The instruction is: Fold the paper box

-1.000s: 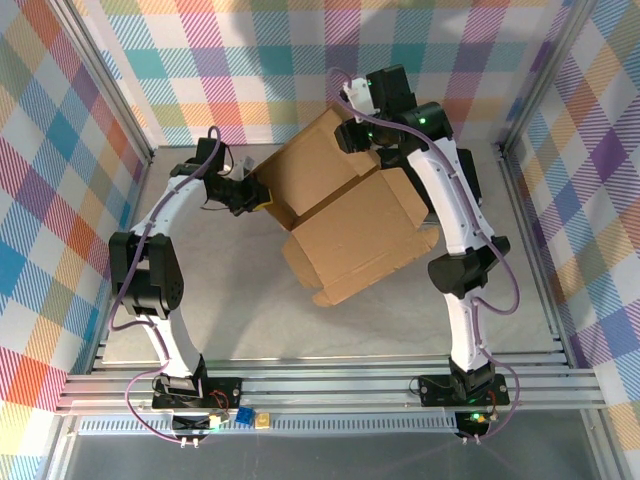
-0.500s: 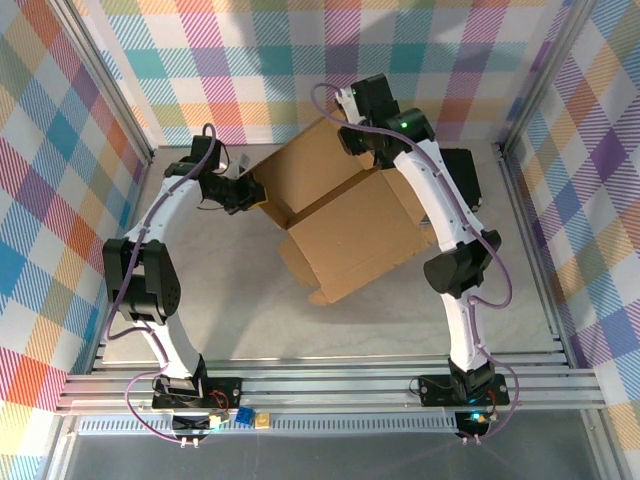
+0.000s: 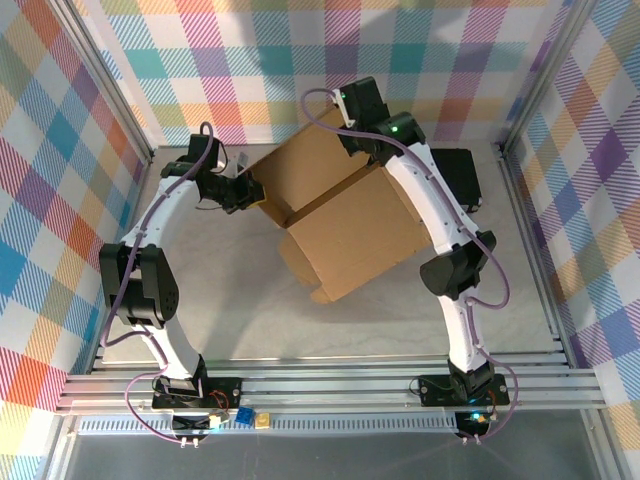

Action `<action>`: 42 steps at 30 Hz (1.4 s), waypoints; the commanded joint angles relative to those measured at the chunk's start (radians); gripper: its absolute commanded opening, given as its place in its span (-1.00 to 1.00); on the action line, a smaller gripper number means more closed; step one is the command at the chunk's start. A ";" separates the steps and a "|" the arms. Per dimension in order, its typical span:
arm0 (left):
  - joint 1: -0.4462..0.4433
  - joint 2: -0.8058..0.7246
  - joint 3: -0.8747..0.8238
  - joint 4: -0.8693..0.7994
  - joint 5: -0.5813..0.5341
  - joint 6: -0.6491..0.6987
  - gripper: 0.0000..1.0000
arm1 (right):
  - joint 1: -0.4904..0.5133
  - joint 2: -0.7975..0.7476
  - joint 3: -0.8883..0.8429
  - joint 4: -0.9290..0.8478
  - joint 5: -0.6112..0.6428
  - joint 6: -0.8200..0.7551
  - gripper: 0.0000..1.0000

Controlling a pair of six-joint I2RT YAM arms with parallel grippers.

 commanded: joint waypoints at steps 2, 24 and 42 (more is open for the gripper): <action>-0.001 -0.068 0.026 0.025 0.004 -0.062 -1.00 | 0.017 0.025 -0.014 0.020 0.213 -0.004 -1.00; -0.071 -0.065 0.120 -0.236 -0.484 -0.282 -1.00 | 0.076 0.018 -0.091 0.165 0.571 -0.155 -1.00; -0.077 -0.063 0.120 -0.250 -0.589 -0.296 -1.00 | 0.118 0.021 -0.036 -0.001 0.439 0.038 -1.00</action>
